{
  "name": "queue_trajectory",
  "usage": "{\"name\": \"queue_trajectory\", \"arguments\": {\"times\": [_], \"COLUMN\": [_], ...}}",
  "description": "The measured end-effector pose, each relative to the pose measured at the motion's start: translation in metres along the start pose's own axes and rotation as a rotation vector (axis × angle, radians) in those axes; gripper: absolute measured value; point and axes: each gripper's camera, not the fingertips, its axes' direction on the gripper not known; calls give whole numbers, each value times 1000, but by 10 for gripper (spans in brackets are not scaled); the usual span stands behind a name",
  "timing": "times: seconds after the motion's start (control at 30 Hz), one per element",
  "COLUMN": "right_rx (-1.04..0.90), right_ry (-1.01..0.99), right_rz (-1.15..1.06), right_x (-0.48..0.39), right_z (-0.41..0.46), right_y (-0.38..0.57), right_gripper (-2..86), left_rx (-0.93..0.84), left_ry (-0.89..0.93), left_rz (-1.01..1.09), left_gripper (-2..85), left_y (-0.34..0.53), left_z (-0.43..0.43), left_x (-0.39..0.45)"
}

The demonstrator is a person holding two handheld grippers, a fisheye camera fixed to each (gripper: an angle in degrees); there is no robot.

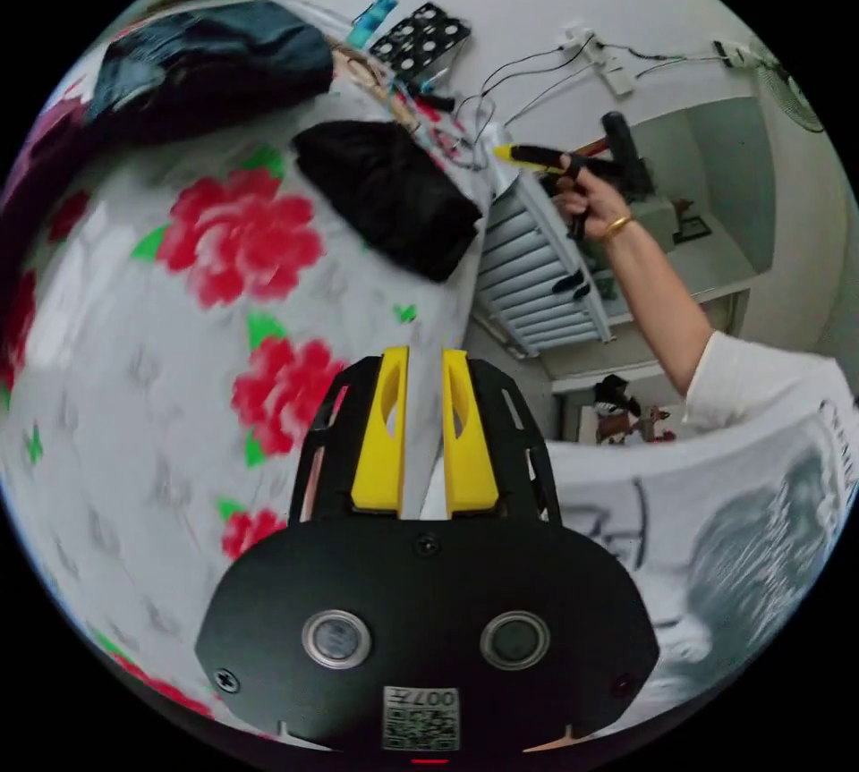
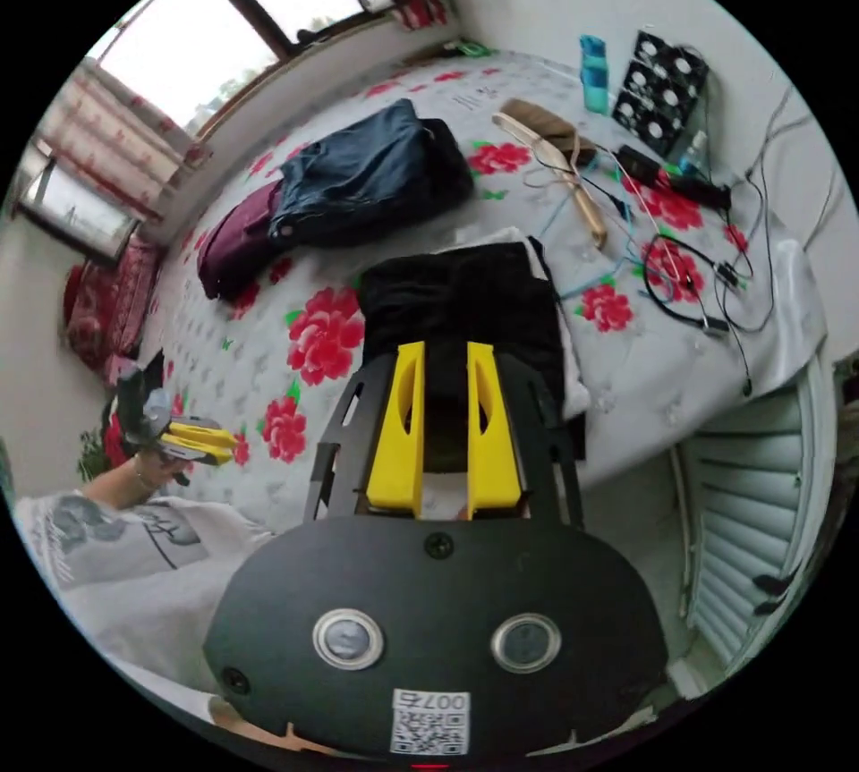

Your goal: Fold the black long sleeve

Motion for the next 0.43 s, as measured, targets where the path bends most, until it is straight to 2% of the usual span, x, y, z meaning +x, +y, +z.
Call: {"name": "queue_trajectory", "arguments": {"times": [0.1, 0.17, 0.23, 0.27, 0.33, 0.43], "right_rx": [21, -85, -205, -287, -345, -392], "right_ry": [20, -45, -128, -146, -177, -129], "right_rz": [-233, -415, -554, -642, -776, -1006], "right_x": [-90, -180, -253, -301, -371, -468], "right_z": [60, 136, 194, 229, 263, 298], "right_y": [35, 65, 92, 112, 148, 212], "right_gripper": [62, 66, 68, 70, 71, 72], "left_rx": [-40, 4, 136, 183, 388, 605], "left_ry": [-177, -267, -337, -347, -400, -480], "left_rz": [-186, -350, -608, -670, -912, -1145], "left_gripper": [39, 39, 42, 44, 49, 56], "left_y": [75, 127, 201, 220, 297, 385], "left_z": [-10, -28, -56, -63, -88, -117], "left_x": [-26, -35, -37, -36, -24, -6]}}
